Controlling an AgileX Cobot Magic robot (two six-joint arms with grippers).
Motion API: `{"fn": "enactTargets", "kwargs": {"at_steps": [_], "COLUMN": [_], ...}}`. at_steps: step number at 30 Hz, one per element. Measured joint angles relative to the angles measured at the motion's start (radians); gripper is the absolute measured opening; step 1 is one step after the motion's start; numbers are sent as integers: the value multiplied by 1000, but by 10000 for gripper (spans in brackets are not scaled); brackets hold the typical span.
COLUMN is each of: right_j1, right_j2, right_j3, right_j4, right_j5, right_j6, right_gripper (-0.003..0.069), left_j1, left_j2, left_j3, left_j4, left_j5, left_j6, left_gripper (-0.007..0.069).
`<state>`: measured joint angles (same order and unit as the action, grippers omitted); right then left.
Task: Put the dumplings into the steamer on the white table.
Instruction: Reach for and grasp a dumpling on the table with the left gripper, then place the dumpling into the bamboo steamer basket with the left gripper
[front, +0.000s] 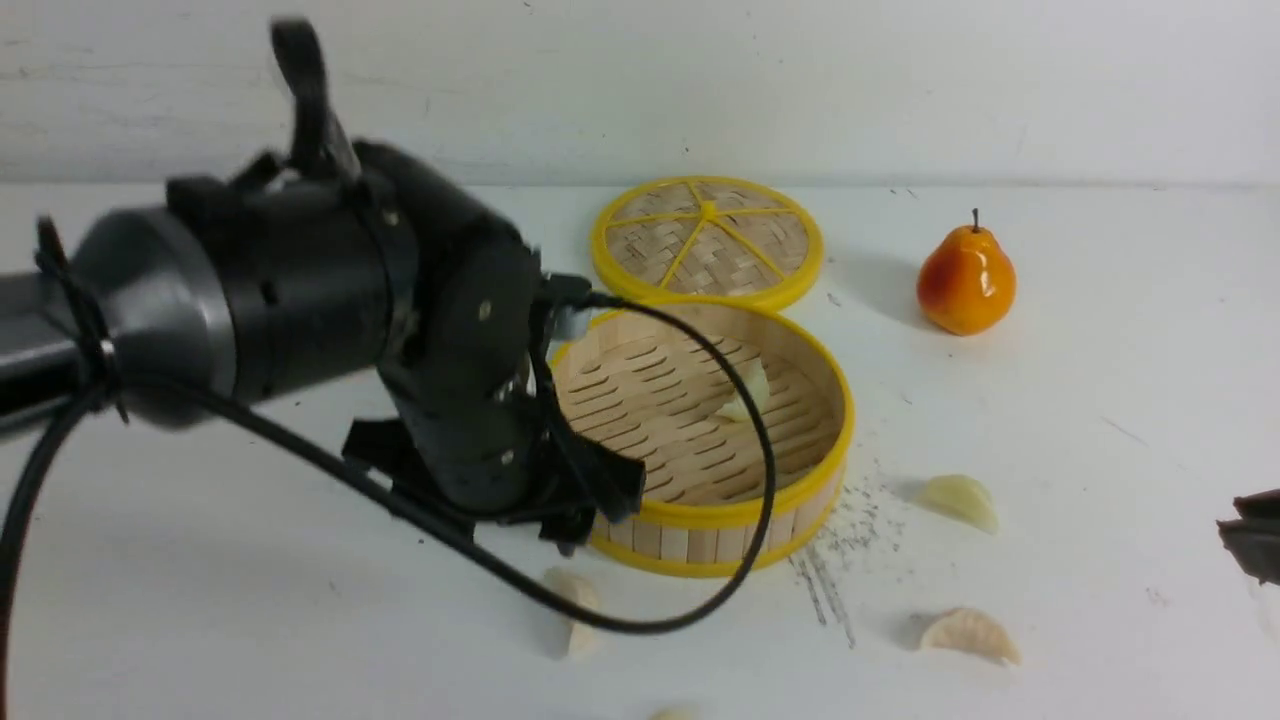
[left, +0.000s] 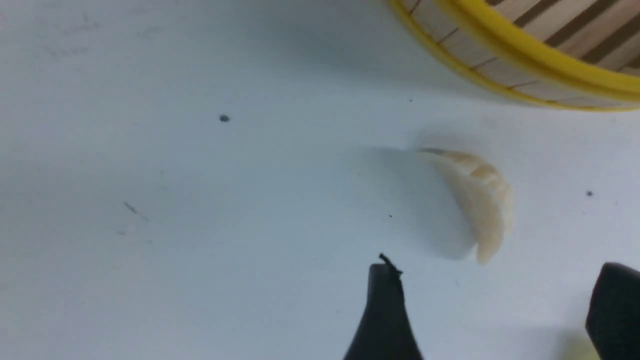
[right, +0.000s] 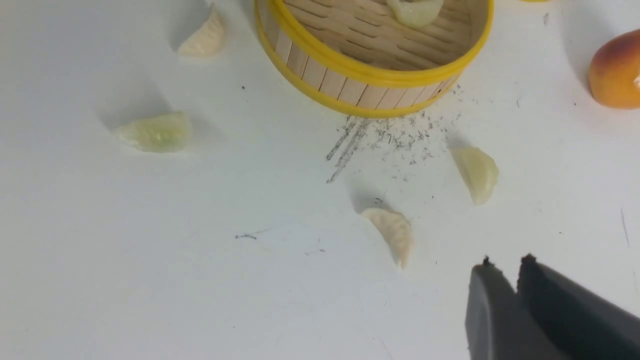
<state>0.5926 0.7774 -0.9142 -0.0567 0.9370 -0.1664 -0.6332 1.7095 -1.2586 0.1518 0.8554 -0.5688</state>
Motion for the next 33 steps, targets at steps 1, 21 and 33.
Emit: {"fn": "enactTargets", "kwargs": {"at_steps": [1, 21, 33], "right_j1": [0, 0, 0], "right_j2": [0, 0, 0], "right_j3": [0, 0, 0], "right_j4": [0, -24, -26], "right_j5": [0, -11, -19], "right_j6": [0, 0, -1], "right_gripper": [84, 95, 106], "left_j1": [0, -2, -2], "left_j2": [10, 154, 186], "left_j3": [30, 52, -448], "left_j4": [0, -92, -84], "left_j5": [-43, -141, -78], "left_j6": [-32, -13, 120], "left_gripper": [500, 178, 181]}}
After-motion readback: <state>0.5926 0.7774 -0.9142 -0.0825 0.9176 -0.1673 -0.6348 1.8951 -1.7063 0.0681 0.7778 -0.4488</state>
